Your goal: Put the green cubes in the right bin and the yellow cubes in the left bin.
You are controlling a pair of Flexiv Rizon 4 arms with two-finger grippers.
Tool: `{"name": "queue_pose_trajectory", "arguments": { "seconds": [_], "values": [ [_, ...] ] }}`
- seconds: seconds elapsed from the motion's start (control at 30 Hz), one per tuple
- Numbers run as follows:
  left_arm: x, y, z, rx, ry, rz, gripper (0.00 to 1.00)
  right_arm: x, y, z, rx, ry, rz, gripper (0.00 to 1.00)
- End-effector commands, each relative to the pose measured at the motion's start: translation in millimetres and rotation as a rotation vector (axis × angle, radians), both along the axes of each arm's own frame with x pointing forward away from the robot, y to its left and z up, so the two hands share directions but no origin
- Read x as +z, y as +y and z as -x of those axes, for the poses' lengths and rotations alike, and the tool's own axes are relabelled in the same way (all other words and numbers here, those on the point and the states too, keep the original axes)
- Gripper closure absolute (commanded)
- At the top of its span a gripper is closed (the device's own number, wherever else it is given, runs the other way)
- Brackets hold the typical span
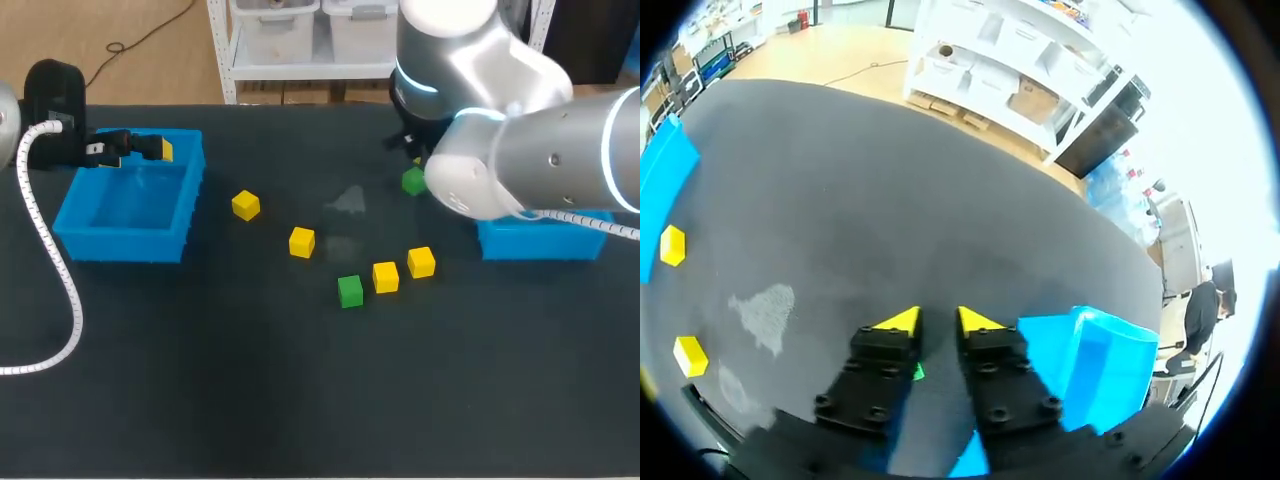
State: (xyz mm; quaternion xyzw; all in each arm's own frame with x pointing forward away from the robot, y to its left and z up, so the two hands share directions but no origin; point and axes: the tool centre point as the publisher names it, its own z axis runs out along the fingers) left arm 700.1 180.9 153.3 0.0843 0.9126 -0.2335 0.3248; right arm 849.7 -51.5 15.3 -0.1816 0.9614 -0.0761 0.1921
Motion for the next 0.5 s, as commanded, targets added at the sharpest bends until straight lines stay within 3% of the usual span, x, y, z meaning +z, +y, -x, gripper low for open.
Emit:
{"name": "queue_pose_trajectory", "arguments": {
  "seconds": [0.03, 0.5],
  "values": [
    [-2.3, 2.4, -0.2, -0.007, -0.007, 0.011, 0.00, 0.7, -3.0, 7.1, 0.008, -0.050, -0.015, 0.00],
    [-2.3, 2.4, -0.2, -0.007, -0.007, 0.011, 0.00, -8.6, 3.4, 16.6, 0.045, -0.011, -0.025, 0.00]
  ]
}}
